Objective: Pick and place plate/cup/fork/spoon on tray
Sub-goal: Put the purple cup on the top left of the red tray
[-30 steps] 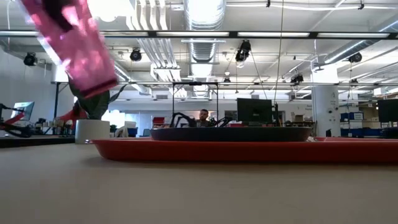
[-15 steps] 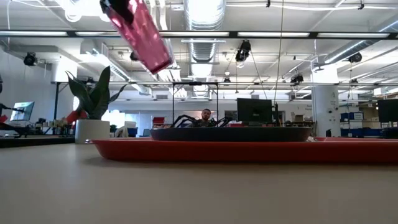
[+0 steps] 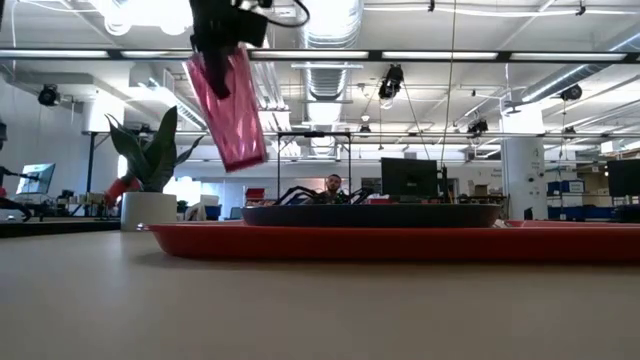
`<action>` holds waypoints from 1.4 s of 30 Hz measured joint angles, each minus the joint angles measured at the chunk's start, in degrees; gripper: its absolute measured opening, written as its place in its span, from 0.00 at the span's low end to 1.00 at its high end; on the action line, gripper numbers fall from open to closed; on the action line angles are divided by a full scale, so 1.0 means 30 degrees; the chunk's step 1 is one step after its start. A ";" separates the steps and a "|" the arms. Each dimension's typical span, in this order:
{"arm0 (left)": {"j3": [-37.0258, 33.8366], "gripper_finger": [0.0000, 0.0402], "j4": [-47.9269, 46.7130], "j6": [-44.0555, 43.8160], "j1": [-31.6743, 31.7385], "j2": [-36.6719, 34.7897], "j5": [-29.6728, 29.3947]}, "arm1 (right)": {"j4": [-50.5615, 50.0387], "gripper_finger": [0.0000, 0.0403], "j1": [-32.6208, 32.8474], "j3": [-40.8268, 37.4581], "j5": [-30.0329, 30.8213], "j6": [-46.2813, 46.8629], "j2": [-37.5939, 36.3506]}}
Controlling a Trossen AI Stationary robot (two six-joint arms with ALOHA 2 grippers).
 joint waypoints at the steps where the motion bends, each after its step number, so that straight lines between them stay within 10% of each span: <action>1: 0.0000 0.00 -0.0022 0.0352 -0.0012 0.0361 0.0045 | 0.0007 0.02 0.0000 0.0000 0.0004 -0.0004 -0.0003; 42: 0.2040 0.00 0.1072 0.4009 0.0894 0.5333 0.0930 | -0.0007 0.02 0.0000 0.0000 0.0499 -0.0208 -0.0015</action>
